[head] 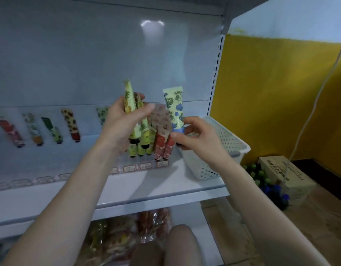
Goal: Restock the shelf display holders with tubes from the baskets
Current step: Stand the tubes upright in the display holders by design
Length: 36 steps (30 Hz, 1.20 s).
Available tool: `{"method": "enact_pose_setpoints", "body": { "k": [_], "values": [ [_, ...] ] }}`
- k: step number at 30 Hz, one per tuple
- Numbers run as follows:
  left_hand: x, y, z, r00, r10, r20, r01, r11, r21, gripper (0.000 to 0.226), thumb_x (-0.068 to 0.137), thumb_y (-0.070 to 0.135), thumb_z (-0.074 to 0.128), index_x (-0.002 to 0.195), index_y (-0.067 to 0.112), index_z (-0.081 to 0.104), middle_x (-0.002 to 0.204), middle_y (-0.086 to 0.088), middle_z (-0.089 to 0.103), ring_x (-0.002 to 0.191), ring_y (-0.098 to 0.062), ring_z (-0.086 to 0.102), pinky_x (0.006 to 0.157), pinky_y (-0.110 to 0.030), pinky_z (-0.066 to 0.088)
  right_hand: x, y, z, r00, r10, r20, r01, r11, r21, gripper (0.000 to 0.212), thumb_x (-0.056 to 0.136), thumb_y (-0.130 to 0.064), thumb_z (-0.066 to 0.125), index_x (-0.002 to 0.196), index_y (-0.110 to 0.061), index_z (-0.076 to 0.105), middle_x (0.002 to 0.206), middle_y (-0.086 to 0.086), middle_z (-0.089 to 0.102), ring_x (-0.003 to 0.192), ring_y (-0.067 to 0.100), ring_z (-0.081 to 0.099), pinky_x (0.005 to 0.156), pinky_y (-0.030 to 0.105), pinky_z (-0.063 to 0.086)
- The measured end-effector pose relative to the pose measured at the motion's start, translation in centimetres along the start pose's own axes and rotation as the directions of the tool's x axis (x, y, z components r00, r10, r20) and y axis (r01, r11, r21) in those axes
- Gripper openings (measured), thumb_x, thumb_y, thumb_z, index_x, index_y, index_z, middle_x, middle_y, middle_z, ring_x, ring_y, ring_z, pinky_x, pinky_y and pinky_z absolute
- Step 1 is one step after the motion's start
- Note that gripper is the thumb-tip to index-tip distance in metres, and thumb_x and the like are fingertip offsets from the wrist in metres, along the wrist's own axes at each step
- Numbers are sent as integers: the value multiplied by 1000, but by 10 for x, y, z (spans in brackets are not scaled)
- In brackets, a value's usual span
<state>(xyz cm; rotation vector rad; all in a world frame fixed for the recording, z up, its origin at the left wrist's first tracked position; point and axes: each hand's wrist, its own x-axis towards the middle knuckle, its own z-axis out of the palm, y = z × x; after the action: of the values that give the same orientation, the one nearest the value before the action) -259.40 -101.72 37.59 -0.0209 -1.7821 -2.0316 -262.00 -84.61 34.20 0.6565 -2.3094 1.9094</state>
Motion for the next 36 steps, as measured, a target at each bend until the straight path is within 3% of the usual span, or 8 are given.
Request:
{"method": "enact_pose_setpoints", "body": {
  "k": [6, 11, 15, 19, 25, 29, 33, 36],
  "values": [
    [-19, 14, -62, 991, 132, -11, -130, 982, 135, 31, 77, -4, 68, 85, 20, 51, 66, 11, 66, 61, -1, 62, 61, -15, 50, -16, -3, 64, 981, -101, 168, 128, 978, -162, 28, 74, -18, 77, 84, -29, 53, 71, -17, 48, 60, -5, 47, 64, 14, 41],
    [-31, 12, -98, 991, 135, 2, -130, 950, 283, 33, 75, -1, 72, 84, 21, 49, 75, 3, 61, 60, 1, 59, 61, -15, 50, -23, -4, 99, 946, -4, 323, 96, 958, -269, 34, 70, -33, 78, 89, -17, 55, 77, -5, 57, 70, 8, 56, 70, 30, 46],
    [-41, -7, -115, 997, 75, 2, -71, 942, 328, 34, 75, 4, 73, 86, 25, 49, 79, 3, 62, 70, -7, 59, 66, -20, 49, -25, -3, 118, 915, 24, 403, 69, 974, -214, 30, 79, -27, 73, 83, -1, 58, 77, 15, 56, 68, 16, 55, 62, 37, 47],
    [-43, -30, -124, 1000, 2, -25, 5, 950, 311, 31, 77, 6, 73, 88, 24, 50, 82, 0, 63, 72, -9, 60, 64, -19, 49, -19, -2, 132, 902, 110, 418, -32, 981, -191, 31, 82, -21, 69, 100, 1, 55, 72, 6, 53, 69, 22, 61, 68, 37, 56],
    [-36, -63, -151, 945, -155, -289, 183, 980, 72, 22, 81, 12, 70, 92, 24, 56, 96, -5, 65, 92, -23, 64, 89, -43, 50, 15, -3, 143, 961, 142, 238, -88, 971, -222, 30, 82, -14, 70, 104, -7, 51, 86, 16, 64, 76, 27, 64, 73, 43, 57],
    [-36, -75, -165, 918, -237, -317, 237, 971, -41, 23, 85, 9, 65, 106, 14, 57, 91, -5, 63, 83, -19, 62, 81, -37, 53, 52, -17, 148, 979, 122, 167, -83, 972, -220, 34, 91, -18, 58, 121, -2, 52, 96, 11, 65, 75, 20, 66, 72, 35, 59],
    [-33, -83, -171, 904, -257, -342, 232, 966, -112, 22, 87, 7, 62, 107, 11, 55, 88, -4, 62, 80, -17, 62, 76, -31, 54, 88, -29, 155, 997, -39, 67, 59, 939, -338, 9, 88, -20, 61, 79, -19, 60, 84, 10, 68, 75, 24, 66, 71, 33, 55],
    [-29, -87, -171, 905, -262, -336, 234, 965, -120, 23, 87, 9, 62, 108, 11, 55, 89, -4, 62, 81, -17, 62, 75, -30, 54, 106, -27, 161, 990, -135, 36, 137, 891, -434, 9, 85, -16, 61, 94, -14, 61, 78, 4, 64, 69, 20, 61, 60, 24, 46]
  ]
}}
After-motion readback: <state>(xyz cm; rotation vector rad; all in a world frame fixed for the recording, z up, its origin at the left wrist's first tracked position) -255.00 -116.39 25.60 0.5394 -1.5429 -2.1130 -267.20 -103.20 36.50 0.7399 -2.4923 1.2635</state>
